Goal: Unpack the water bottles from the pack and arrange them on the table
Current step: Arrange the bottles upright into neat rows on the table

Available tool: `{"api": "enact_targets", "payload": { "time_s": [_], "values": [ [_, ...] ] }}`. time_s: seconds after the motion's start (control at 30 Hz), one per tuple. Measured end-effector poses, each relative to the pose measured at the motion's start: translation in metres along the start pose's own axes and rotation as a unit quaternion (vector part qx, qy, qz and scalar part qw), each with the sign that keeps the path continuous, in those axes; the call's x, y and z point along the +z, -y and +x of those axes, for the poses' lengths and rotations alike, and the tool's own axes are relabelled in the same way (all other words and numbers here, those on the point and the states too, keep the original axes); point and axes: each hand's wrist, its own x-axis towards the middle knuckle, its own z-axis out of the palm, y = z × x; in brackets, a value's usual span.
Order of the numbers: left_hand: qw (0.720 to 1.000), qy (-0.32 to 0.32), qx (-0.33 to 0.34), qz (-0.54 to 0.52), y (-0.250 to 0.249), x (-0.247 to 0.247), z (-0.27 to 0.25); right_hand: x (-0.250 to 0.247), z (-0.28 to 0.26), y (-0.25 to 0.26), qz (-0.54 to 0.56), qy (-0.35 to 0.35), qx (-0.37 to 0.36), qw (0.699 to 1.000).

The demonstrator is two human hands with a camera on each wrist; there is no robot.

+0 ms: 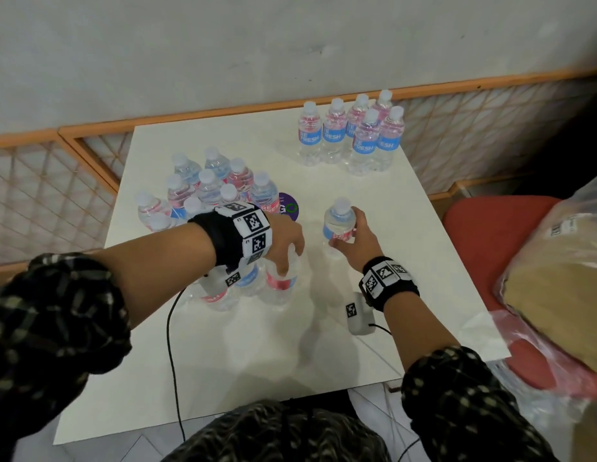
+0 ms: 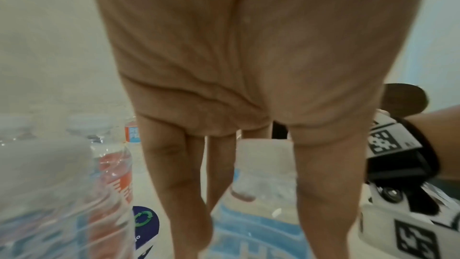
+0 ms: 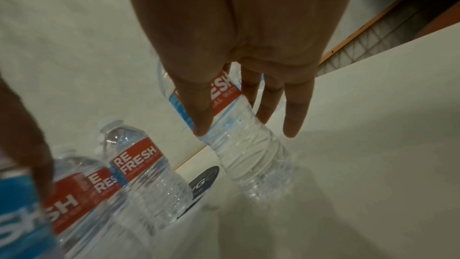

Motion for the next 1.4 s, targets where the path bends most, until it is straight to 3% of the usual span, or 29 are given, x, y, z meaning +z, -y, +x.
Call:
{"api": "enact_targets", "payload": {
  "time_s": [0.2, 0.47, 0.6, 0.67, 0.83, 1.0, 1.13, 1.2, 1.4],
  "values": [
    [0.985, -0.139, -0.036, -0.098, -0.003, -0.013, 0.039, -0.016, 0.022, -0.011, 0.009, 0.013, 0.012, 1.000],
    [0.900, -0.296, -0.144, -0.286, 0.003, -0.037, 0.094, -0.033, 0.054, -0.015, 0.028, -0.017, -0.019, 0.999],
    [0.884, -0.295, -0.177, -0.315, 0.009, -0.049, 0.108, -0.029, 0.070, -0.011, -0.039, -0.055, -0.015, 0.998],
    [0.877, -0.288, -0.185, -0.337, 0.010, -0.057, 0.112, -0.029, 0.080, -0.010, -0.017, -0.058, -0.016, 0.998],
    [0.850, -0.282, -0.155, -0.417, 0.013, -0.062, 0.126, -0.036, 0.097, -0.018, 0.032, -0.014, 0.002, 0.999],
    [0.800, -0.305, -0.111, -0.505, 0.017, -0.050, 0.138, -0.028, 0.111, -0.026, 0.061, -0.031, 0.018, 0.997],
    [0.797, -0.340, -0.176, -0.468, 0.017, -0.037, 0.152, -0.021, 0.110, -0.040, 0.074, -0.036, 0.077, 0.994],
    [0.781, -0.361, -0.202, -0.468, 0.019, -0.031, 0.155, -0.021, 0.113, -0.045, 0.067, -0.047, 0.086, 0.993],
    [0.771, -0.379, -0.127, -0.495, 0.037, -0.032, 0.165, -0.014, 0.131, -0.051, 0.031, -0.053, 0.100, 0.993]
  ]
}}
